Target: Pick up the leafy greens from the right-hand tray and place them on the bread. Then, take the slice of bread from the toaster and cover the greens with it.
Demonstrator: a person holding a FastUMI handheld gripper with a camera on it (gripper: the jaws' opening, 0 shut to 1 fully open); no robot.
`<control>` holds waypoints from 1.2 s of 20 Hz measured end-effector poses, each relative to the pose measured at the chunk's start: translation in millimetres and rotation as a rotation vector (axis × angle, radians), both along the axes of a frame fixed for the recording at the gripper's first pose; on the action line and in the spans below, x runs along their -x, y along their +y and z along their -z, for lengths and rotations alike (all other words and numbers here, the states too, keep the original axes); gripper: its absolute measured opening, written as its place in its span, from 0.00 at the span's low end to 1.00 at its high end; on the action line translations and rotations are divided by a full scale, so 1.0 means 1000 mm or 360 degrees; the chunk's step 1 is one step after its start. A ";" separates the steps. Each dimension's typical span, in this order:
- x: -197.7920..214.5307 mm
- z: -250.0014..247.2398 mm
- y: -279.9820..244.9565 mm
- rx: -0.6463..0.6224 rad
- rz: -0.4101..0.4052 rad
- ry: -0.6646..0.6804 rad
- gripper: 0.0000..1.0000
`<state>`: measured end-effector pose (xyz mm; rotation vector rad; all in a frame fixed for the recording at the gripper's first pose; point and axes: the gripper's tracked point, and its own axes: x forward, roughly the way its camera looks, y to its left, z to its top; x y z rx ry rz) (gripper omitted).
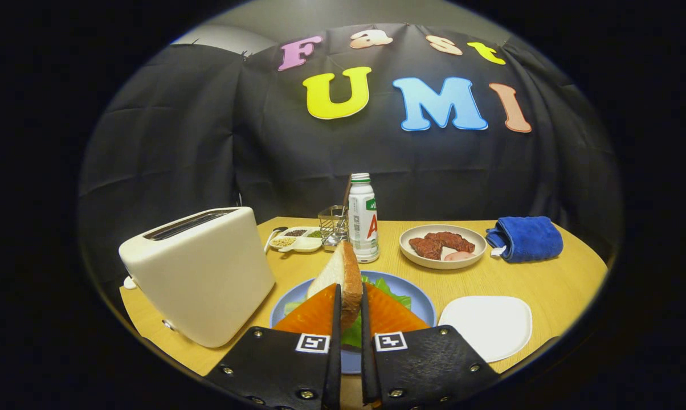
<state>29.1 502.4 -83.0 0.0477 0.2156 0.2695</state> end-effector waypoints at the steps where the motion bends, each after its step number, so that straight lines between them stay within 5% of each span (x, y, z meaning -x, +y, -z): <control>1: -0.001 0.003 -0.004 0.0004 0.0009 0.0019 0.19; 9: -0.010 0.014 -0.019 0.0019 -0.0003 0.0028 0.27; 11: -0.014 0.020 -0.027 0.0054 0.0020 0.0045 0.38; 24: -0.014 -0.011 -0.121 0.0090 0.0155 -0.0103 0.38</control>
